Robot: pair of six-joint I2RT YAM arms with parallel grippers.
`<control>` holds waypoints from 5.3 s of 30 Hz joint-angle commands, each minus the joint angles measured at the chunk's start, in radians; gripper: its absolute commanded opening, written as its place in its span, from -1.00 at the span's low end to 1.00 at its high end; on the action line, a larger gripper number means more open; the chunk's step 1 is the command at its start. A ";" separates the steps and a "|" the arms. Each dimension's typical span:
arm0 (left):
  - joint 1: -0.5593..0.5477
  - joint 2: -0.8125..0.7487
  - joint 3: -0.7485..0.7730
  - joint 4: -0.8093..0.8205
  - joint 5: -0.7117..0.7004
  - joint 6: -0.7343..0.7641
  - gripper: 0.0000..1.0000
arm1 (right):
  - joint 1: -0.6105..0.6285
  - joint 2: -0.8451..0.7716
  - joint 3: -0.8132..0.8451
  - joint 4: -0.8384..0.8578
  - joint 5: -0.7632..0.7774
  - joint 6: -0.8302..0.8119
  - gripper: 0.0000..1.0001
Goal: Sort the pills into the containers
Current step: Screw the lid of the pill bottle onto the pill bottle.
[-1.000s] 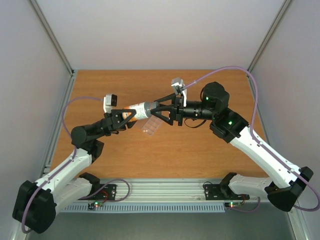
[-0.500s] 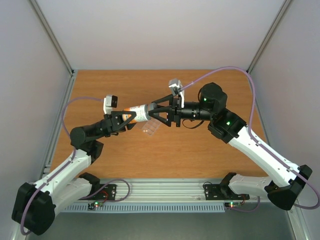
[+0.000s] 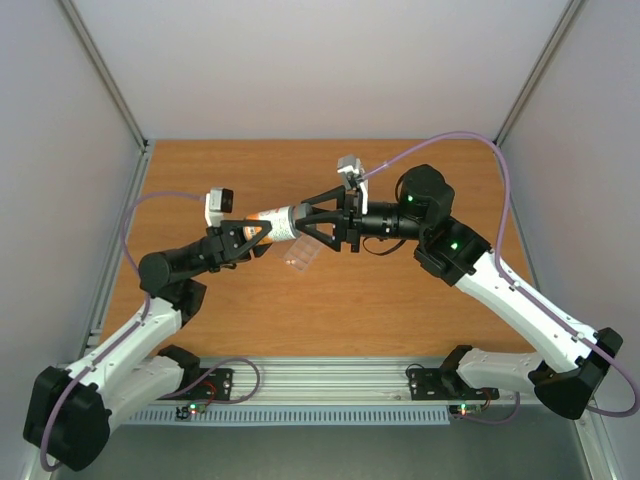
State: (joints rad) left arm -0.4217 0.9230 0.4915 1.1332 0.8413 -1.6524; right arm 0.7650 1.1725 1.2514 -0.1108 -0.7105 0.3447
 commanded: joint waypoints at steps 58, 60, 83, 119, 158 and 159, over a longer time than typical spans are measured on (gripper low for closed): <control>-0.119 -0.105 0.358 -0.998 -0.291 1.041 -0.99 | 0.073 0.263 0.086 -0.296 0.074 0.493 -0.97; -0.120 -0.109 0.358 -1.013 -0.322 1.061 -0.99 | 0.080 0.281 0.101 -0.319 0.089 0.496 -0.97; -0.138 -0.228 0.147 -0.816 -0.491 1.070 -0.99 | 0.085 0.327 0.180 -0.351 0.095 0.612 -0.97; -0.104 -0.252 -0.052 -0.165 -0.544 0.295 -0.99 | 0.099 -0.043 -0.041 -0.079 0.033 0.349 -0.86; -0.132 -0.112 0.008 -0.123 -0.666 0.188 -0.99 | 0.166 0.026 -0.211 0.431 0.331 0.415 -0.86; -0.132 -0.108 0.012 -0.125 -0.662 0.186 -0.99 | 0.165 0.034 -0.210 0.437 0.323 0.417 -0.86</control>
State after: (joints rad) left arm -0.5690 0.7952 0.4454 0.9298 0.3527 -1.4479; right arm 0.8940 1.1801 1.0676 0.3111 -0.2581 0.7399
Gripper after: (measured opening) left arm 0.549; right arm 0.547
